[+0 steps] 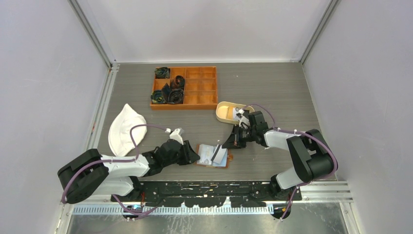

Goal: Put the credit cards into the card holder
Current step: Insert the credit card into the card holder.

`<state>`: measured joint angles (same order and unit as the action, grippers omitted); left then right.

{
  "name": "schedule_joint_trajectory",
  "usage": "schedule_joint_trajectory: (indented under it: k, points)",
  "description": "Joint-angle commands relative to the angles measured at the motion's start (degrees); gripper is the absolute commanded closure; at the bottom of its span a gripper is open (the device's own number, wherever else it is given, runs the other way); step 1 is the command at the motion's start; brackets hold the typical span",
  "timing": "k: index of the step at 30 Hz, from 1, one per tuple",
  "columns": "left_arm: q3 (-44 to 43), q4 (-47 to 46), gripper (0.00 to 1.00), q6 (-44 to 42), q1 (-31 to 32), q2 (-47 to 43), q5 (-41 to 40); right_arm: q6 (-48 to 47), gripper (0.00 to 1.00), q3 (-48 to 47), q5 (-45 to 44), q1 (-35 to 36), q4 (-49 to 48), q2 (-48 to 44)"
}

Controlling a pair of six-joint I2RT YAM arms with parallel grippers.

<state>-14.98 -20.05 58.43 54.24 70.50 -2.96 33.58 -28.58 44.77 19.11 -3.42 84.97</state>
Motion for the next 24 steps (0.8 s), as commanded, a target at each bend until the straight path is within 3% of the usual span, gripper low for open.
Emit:
schedule_joint_trajectory:
  k: [1,9,24]
  points:
    - [0.3,-0.1,0.63,0.2,-0.1,1.5,0.4,-0.3,0.99,-0.1,-2.2,1.8,-4.6,-0.7]
    - [0.5,-1.5,0.63,0.6,-0.1,3.0,0.9,-2.3,0.99,-0.3,-3.1,3.1,-3.4,-1.0]
    - [0.3,-1.7,0.63,0.6,-0.1,3.6,0.9,2.2,0.99,2.8,-1.4,3.1,-6.4,-1.0]
